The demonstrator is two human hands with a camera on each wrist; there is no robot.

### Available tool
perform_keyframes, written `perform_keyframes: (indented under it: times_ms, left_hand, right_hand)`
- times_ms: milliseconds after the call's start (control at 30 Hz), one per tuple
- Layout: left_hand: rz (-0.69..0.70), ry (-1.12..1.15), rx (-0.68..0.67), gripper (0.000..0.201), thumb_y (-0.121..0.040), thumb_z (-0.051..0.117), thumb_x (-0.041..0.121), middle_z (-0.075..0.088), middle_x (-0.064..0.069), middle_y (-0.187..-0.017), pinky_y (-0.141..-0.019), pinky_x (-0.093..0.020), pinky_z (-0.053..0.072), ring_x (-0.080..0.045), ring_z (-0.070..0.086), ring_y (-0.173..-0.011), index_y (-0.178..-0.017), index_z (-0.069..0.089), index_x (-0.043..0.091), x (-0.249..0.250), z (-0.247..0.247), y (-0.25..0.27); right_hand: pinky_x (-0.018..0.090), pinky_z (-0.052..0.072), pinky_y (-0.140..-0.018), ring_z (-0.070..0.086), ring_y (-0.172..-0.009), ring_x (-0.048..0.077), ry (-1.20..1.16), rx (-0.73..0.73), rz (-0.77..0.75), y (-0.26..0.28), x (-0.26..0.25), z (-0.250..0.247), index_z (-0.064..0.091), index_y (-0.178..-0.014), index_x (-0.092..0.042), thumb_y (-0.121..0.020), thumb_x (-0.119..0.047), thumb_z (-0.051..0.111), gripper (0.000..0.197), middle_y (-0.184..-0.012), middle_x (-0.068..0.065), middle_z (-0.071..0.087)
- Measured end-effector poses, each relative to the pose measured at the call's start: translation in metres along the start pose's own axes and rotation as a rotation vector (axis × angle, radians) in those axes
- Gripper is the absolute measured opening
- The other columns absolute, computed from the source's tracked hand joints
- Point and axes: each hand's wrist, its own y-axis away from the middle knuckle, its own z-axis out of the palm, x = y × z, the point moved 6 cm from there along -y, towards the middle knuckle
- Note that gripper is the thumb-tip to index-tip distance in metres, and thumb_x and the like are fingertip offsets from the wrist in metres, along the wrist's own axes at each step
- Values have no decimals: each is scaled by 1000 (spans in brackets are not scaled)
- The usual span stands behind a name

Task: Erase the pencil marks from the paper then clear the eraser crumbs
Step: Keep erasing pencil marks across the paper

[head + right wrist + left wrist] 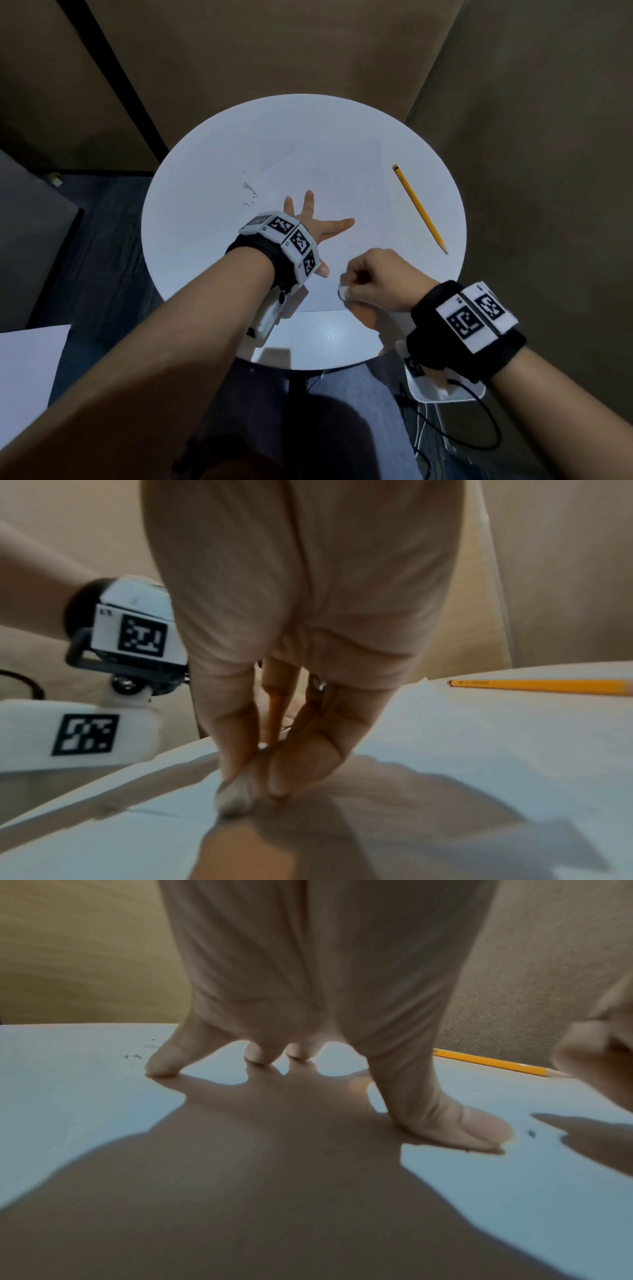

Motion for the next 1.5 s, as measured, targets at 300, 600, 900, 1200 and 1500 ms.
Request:
perform_keyframes:
  times_ms: [300,600,900,1200,1500]
  left_hand:
    - [-3,-2,-12,105,-72,76,49,-33,-15,-151,-102,-72,10,-56,-21,-133,-143,-2,56,3,0,1]
    - [-5,-5,-3,105,-73,76,47,-32,-15,-151,-103,-72,9,-55,-22,-134,-143,-2,55,2,-1,2]
    - [-7,-12,-8,106,-72,77,49,-33,-14,-151,-102,-73,8,-54,-22,-134,-143,-2,55,2,0,0]
    - [-4,-11,-7,105,-73,76,47,-32,-15,-151,-102,-72,9,-54,-22,-134,-143,-2,54,2,-1,1]
    - [-6,-16,-11,105,-73,76,48,-32,-15,-151,-102,-72,9,-55,-21,-134,-144,-2,53,2,-1,1]
  right_hand:
    - [12,40,-60,58,-73,7,-30,50,26,-4,6,-6,65,-73,-15,-83,-17,67,10,-82,-2,68]
    - [11,40,-61,55,-68,1,-47,60,-16,-7,-2,-8,64,-72,-16,-83,-16,67,11,-78,-3,67]
    - [11,40,-61,55,-68,0,-29,64,-34,-9,-4,-8,66,-76,-13,-83,-17,67,8,-84,0,69]
    - [7,38,-59,54,-70,2,-14,84,-14,-8,2,-15,67,-76,-14,-83,-18,67,8,-83,-4,68]
    - [5,37,-60,53,-69,0,54,-4,-30,-3,3,-9,69,-83,-11,-84,-18,66,7,-84,-4,66]
